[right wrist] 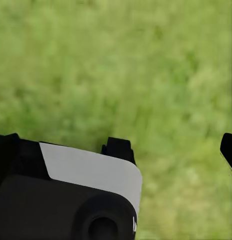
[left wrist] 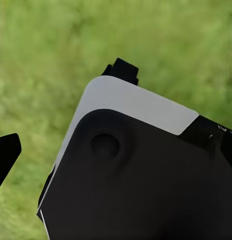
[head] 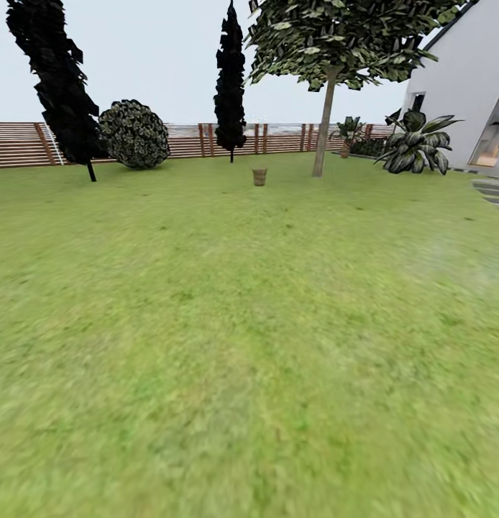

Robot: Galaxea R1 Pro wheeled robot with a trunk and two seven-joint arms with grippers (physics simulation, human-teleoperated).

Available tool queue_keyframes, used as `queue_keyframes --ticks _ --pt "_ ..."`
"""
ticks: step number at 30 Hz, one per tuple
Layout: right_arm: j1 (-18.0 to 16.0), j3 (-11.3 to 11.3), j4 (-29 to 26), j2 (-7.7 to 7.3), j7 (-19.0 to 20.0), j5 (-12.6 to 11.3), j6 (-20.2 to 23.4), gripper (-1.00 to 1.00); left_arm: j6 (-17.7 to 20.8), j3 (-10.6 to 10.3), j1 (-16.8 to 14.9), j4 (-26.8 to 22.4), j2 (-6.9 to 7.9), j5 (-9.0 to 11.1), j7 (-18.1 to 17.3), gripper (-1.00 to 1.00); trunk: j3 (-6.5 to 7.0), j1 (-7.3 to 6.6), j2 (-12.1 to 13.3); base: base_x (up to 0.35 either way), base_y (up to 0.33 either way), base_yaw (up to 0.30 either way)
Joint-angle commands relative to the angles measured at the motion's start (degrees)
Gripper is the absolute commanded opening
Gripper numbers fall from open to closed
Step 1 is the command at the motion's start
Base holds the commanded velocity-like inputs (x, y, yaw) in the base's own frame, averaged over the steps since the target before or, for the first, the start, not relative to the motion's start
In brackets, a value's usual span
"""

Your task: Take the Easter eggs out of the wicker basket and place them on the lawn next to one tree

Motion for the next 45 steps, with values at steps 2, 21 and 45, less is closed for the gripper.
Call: queue_keyframes --ticks 2,21,45 --pt "-0.08 0.08 0.2 -0.02 0.06 0.25 -0.35 1.0 0.06 0.33 -0.06 0.07 -0.02 -0.06 0.15 1.0 -0.05 0.03 -0.03 0.325 0.0 0.0" --pt "-0.07 0.08 0.22 0.39 0.06 0.49 -0.32 1.0 0.04 0.32 -0.08 0.07 -0.03 -0.06 0.15 1.0 -0.05 0.03 -0.03 0.325 0.0 0.0" --pt "0.09 0.08 0.56 0.04 0.06 0.33 -0.35 1.0 0.04 0.32 -0.08 0.08 -0.05 -0.15 0.15 1.0 -0.05 0.03 -0.03 0.325 0.0 0.0"
